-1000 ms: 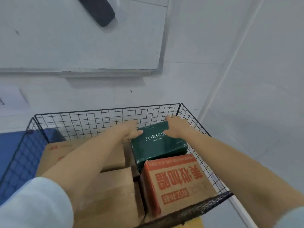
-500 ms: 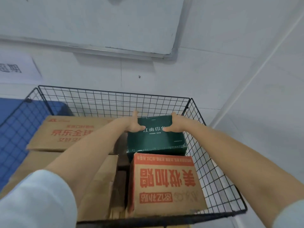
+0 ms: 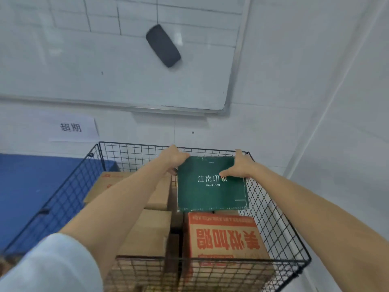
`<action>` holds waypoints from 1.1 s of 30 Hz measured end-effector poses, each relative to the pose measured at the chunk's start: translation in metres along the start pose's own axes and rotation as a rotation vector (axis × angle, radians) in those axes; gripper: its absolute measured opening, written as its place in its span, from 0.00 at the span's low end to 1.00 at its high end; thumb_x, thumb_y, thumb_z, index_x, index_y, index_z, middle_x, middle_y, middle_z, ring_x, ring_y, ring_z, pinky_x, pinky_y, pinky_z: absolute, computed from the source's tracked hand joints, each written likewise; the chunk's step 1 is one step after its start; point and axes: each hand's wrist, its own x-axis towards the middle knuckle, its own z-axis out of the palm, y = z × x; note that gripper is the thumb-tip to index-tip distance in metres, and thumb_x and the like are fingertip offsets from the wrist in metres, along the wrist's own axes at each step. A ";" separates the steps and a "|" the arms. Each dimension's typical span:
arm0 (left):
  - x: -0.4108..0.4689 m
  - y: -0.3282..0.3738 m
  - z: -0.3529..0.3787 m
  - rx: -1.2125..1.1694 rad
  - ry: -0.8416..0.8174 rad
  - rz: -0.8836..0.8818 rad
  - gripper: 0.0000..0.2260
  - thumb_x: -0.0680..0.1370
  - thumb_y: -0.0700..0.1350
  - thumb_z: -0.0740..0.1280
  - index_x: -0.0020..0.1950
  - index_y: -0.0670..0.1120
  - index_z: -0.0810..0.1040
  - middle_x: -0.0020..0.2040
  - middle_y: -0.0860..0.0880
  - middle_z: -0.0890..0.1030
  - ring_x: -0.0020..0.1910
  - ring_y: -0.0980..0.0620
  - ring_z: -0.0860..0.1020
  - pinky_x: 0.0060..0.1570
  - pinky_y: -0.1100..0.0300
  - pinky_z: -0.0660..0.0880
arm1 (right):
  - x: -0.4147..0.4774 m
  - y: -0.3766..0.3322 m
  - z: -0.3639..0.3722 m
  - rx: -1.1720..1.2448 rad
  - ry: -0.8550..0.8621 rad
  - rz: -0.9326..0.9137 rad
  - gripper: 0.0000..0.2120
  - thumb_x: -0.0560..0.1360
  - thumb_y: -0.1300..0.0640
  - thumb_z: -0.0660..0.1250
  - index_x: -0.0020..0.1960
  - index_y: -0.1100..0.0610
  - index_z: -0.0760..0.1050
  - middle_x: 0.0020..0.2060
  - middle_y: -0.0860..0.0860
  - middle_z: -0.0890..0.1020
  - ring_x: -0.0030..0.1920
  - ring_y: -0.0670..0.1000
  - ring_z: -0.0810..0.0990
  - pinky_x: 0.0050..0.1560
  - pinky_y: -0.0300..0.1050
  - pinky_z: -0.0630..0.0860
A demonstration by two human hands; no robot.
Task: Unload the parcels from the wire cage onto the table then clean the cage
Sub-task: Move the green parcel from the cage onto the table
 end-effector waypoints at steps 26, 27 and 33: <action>-0.094 -0.097 -0.137 -0.054 0.276 0.147 0.29 0.78 0.54 0.64 0.75 0.47 0.59 0.69 0.42 0.71 0.65 0.42 0.71 0.65 0.50 0.69 | -0.110 -0.149 0.054 0.460 0.347 -0.145 0.29 0.81 0.45 0.57 0.70 0.66 0.58 0.55 0.60 0.77 0.49 0.55 0.78 0.45 0.50 0.76; -0.094 -0.103 -0.137 -0.040 0.267 0.131 0.30 0.77 0.54 0.64 0.76 0.46 0.59 0.70 0.42 0.69 0.67 0.42 0.70 0.66 0.50 0.68 | -0.110 -0.149 0.060 0.456 0.311 -0.134 0.28 0.82 0.46 0.56 0.72 0.66 0.56 0.54 0.59 0.78 0.46 0.54 0.78 0.43 0.49 0.75; -0.091 -0.116 -0.137 0.084 0.234 0.028 0.35 0.76 0.64 0.58 0.77 0.47 0.55 0.76 0.43 0.54 0.70 0.37 0.64 0.65 0.41 0.68 | -0.095 -0.131 0.065 0.395 0.181 -0.192 0.27 0.80 0.49 0.62 0.69 0.66 0.59 0.42 0.53 0.78 0.38 0.48 0.77 0.36 0.43 0.77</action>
